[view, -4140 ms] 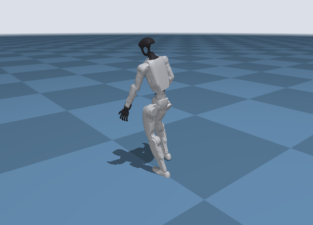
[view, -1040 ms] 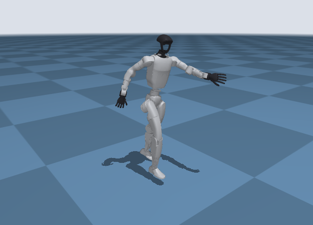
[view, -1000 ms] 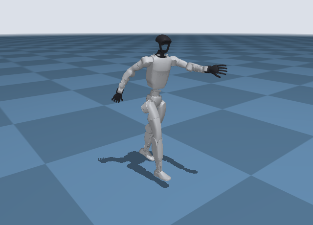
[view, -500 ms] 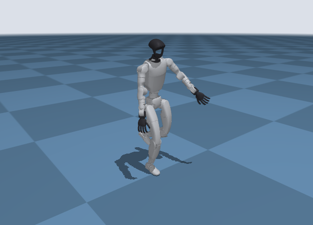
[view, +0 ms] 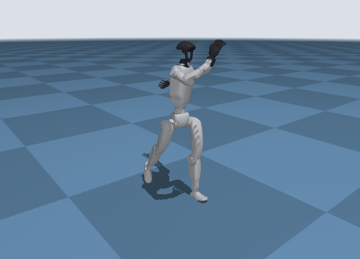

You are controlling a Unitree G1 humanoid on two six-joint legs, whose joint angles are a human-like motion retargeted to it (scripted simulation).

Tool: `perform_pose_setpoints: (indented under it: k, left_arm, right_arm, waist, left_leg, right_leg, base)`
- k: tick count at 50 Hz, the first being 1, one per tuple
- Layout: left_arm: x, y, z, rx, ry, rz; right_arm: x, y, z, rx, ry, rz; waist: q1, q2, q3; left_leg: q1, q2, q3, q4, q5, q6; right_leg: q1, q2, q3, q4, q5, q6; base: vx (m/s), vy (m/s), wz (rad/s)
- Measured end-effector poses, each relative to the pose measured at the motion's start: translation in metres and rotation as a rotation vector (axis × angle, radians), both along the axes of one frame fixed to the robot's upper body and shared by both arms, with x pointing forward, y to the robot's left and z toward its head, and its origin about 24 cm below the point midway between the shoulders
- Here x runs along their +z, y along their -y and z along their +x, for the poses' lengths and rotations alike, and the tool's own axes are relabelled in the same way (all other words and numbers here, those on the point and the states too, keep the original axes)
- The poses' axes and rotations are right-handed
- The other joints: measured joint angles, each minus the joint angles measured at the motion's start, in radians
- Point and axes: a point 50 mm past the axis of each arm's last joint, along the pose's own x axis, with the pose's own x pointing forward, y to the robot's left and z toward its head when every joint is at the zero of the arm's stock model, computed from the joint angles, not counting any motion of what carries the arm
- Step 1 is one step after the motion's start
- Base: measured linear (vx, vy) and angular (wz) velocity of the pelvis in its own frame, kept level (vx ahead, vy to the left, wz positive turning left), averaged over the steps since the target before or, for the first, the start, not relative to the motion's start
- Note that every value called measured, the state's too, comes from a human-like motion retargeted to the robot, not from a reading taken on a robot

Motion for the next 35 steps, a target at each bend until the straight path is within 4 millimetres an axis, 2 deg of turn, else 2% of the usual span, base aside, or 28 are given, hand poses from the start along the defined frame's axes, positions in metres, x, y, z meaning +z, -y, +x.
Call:
perform_pose_setpoints:
  k: [2,4,5,7,8,9,10,11,12,13,14,15,16,17,19,20,22,24,26,28,30,32,33,35]
  left_arm:
    - [-0.037,-0.016,0.033,-0.141,-0.081,-0.157]
    - [-0.09,-0.041,0.102,-0.394,-0.076,-0.256]
    - [-0.116,-0.05,0.147,-0.539,-0.05,-0.292]
    - [-0.165,-0.047,0.258,-0.856,0.107,-0.33]
    - [-0.181,-0.036,0.321,-1.029,0.209,-0.321]
    - [-0.188,-0.021,0.384,-1.206,0.309,-0.29]
    - [-0.184,-0.002,0.446,-1.387,0.41,-0.239]
    - [-0.171,0.017,0.502,-1.563,0.485,-0.166]
    - [-0.15,0.037,0.553,-1.728,0.556,-0.077]
    - [-0.124,0.054,0.594,-1.868,0.617,0.019]
    - [-0.094,0.069,0.629,-1.981,0.676,0.115]
    - [-0.062,0.083,0.657,-2.078,0.732,0.212]
    - [-0.031,0.094,0.679,-2.139,0.803,0.288]
    - [0.0,0.104,0.697,-2.192,0.871,0.36]
    - [0.061,0.121,0.723,-2.267,0.976,0.479]
    - [0.091,0.129,0.732,-2.3,1.002,0.538]
    - [0.156,0.144,0.743,-2.366,0.98,0.687]
    - [0.225,0.157,0.742,-2.406,0.908,0.899]
    - [0.297,0.166,0.727,-2.389,0.83,1.153]
    - [0.361,0.17,0.7,-2.3,0.83,1.4]
    - [0.4,0.173,0.677,-2.199,0.936,1.514]
    - [0.426,0.182,0.659,-2.125,1.127,1.586]
    - [0.434,0.187,0.652,-2.106,1.209,1.619]
    - [0.442,0.2,0.644,-2.104,1.414,1.651]
  right_arm:
    - [-0.032,-0.009,-0.01,0.027,-0.044,-0.145]
    - [-0.071,0.001,-0.013,0.008,-0.165,-0.199]
    - [-0.095,0.007,-0.013,-0.02,-0.254,-0.219]
    - [-0.167,0.022,-0.004,-0.143,-0.523,-0.255]
    - [-0.211,0.031,-0.003,-0.222,-0.687,-0.271]
    - [-0.259,0.039,-0.005,-0.291,-0.874,-0.28]
    - [-0.31,0.046,-0.016,-0.355,-1.069,-0.291]
    - [-0.362,0.053,-0.032,-0.409,-1.282,-0.29]
    - [-0.411,0.061,-0.058,-0.459,-1.495,-0.299]
    - [-0.454,0.071,-0.092,-0.504,-1.711,-0.315]
    - [-0.489,0.085,-0.133,-0.556,-1.917,-0.348]
    - [-0.516,0.099,-0.178,-0.607,-2.12,-0.386]
    - [-0.532,0.118,-0.225,-0.667,-2.303,-0.443]
    - [-0.539,0.135,-0.275,-0.72,-2.484,-0.496]
    - [-0.531,0.163,-0.371,-0.798,-2.837,-0.547]
    - [-0.518,0.172,-0.415,0.807,2.968,0.518]
    - [-0.482,0.18,-0.489,0.715,2.758,0.256]
    - [-0.441,0.182,-0.544,0.701,2.586,0.036]
    - [-0.405,0.182,-0.581,0.736,2.459,-0.106]
    - [-0.376,0.182,-0.604,0.809,2.353,-0.2]
    - [-0.35,0.178,-0.623,0.892,2.271,-0.322]
    - [-0.337,0.169,-0.636,0.964,2.2,-0.477]
    - [-0.338,0.164,-0.638,0.975,2.187,-0.541]
    - [-0.355,0.153,-0.633,0.948,2.214,-0.636]
  waist:
    - [-0.018,-0.04,0.005]
    - [-0.061,-0.131,0.051]
    - [-0.086,-0.164,0.082]
    - [-0.138,-0.175,0.14]
    - [-0.168,-0.165,0.161]
    - [-0.212,-0.15,0.169]
    - [-0.264,-0.133,0.17]
    - [-0.338,-0.112,0.152]
    - [-0.418,-0.09,0.129]
    - [-0.51,-0.067,0.098]
    - [-0.606,-0.043,0.066]
    - [-0.704,-0.017,0.032]
    - [-0.803,0.005,0.008]
    - [-0.898,0.024,-0.01]
    - [-1.06,0.046,-0.021]
    - [-1.126,0.053,-0.019]
    - [-1.194,0.076,-0.008]
    - [-1.227,0.1,-0.001]
    - [-1.246,0.111,0.005]
    - [-1.272,0.116,0.013]
    - [-1.295,0.133,0.0]
    - [-1.301,0.161,-0.014]
    - [-1.296,0.179,-0.017]
    - [-1.266,0.232,-0.021]
  left_leg:
    - [-0.021,-0.03,-0.035,0.073,-0.015,0.082]
    - [-0.082,-0.126,-0.066,0.193,-0.126,0.135]
    - [-0.098,-0.168,-0.078,0.258,-0.197,0.143]
    - [-0.067,-0.212,-0.099,0.349,-0.297,0.11]
    - [-0.035,-0.221,-0.112,0.372,-0.323,0.088]
    - [0.003,-0.222,-0.129,0.376,-0.334,0.065]
    - [0.045,-0.219,-0.149,0.37,-0.337,0.043]
    - [0.086,-0.206,-0.176,0.341,-0.324,0.023]
    - [0.125,-0.191,-0.206,0.308,-0.305,0.005]
    - [0.162,-0.172,-0.239,0.269,-0.277,-0.012]
    - [0.194,-0.148,-0.277,0.228,-0.234,-0.03]
    - [0.225,-0.123,-0.317,0.185,-0.183,-0.05]
    - [0.255,-0.099,-0.363,0.146,-0.112,-0.072]
    - [0.287,-0.076,-0.409,0.107,-0.037,-0.094]
    - [0.36,-0.029,-0.489,0.033,0.13,-0.139]
    - [0.395,-0.004,-0.517,-0.001,0.212,-0.162]
    - [0.438,0.047,-0.514,-0.037,0.327,-0.206]
    - [0.459,0.08,-0.466,-0.044,0.389,-0.23]
    - [0.477,0.09,-0.402,-0.036,0.411,-0.229]
    - [0.496,0.098,-0.357,-0.017,0.402,-0.22]
    - [0.515,0.115,-0.359,0.004,0.375,-0.209]
    - [0.526,0.145,-0.406,0.025,0.349,-0.205]
    - [0.527,0.161,-0.435,0.038,0.342,-0.202]
    - [0.511,0.197,-0.494,0.075,0.361,-0.201]
  right_leg:
    - [-0.277,-0.058,-0.011,0.494,-0.311,-0.047]
    - [-0.534,-0.122,0.046,0.807,-0.526,-0.083]
    - [-0.637,-0.14,0.08,0.908,-0.607,-0.098]
    - [-0.782,-0.131,0.14,0.989,-0.683,-0.132]
    - [-0.841,-0.111,0.166,0.996,-0.699,-0.146]
    - [-0.893,-0.088,0.18,0.978,-0.703,-0.158]
    - [-0.941,-0.063,0.19,0.949,-0.7,-0.168]
    - [-0.981,-0.04,0.183,0.884,-0.669,-0.17]
    - [-1.017,-0.019,0.172,0.809,-0.63,-0.17]
    - [-1.043,-0.003,0.153,0.71,-0.575,-0.165]
    - [-1.055,0.003,0.123,0.59,-0.518,-0.159]
    - [-1.061,0.005,0.089,0.459,-0.46,-0.152]
    - [-1.043,0.002,0.065,0.312,-0.399,-0.137]
    - [-1.021,-0.003,0.047,0.172,-0.336,-0.118]
    - [-0.967,-0.018,0.029,-0.053,-0.218,-0.062]
    - [-0.947,-0.024,0.02,-0.136,-0.172,-0.031]
    - [-0.956,-0.023,-0.013,-0.195,-0.189,0.005]
    - [-0.992,-0.022,-0.058,-0.195,-0.229,0.015]
    - [-1.016,-0.031,-0.104,-0.195,-0.233,0.011]
    - [-1.019,-0.046,-0.136,-0.195,-0.266,-0.005]
    - [-1.003,-0.055,-0.139,-0.195,-0.311,-0.035]
    - [-0.987,-0.057,-0.159,-0.173,-0.31,-0.081]
    - [-1.0,-0.06,-0.196,-0.131,-0.273,-0.111]
    - [-1.067,-0.046,-0.233,-0.007,-0.179,-0.15]
  base:
    - [0.95,0.3,0.66]
    - [0.86,0.22,1.35]
    - [0.89,0.18,1.42]
    - [0.92,0.15,1.19]
    - [0.95,0.14,1.01]
    - [0.96,0.13,0.96]
    - [0.97,0.11,1.08]
    - [0.98,0.09,1.22]
    - [0.99,0.05,1.43]
    - [1.0,0.01,1.65]
    - [1.02,-0.05,1.89]
    - [1.05,-0.11,2.23]
    - [1.08,-0.17,2.47]
    - [1.12,-0.24,2.68]
    - [1.14,-0.33,2.47]
    - [1.11,-0.41,1.79]
    - [1.06,-0.45,0.99]
    - [1.0,-0.47,0.22]
    - [0.96,-0.47,-0.06]
    - [0.95,-0.47,0.1]
    - [0.96,-0.48,0.34]
    - [0.96,-0.49,0.28]
    - [0.95,-0.5,-0.01]
    - [0.96,-0.51,-0.43]
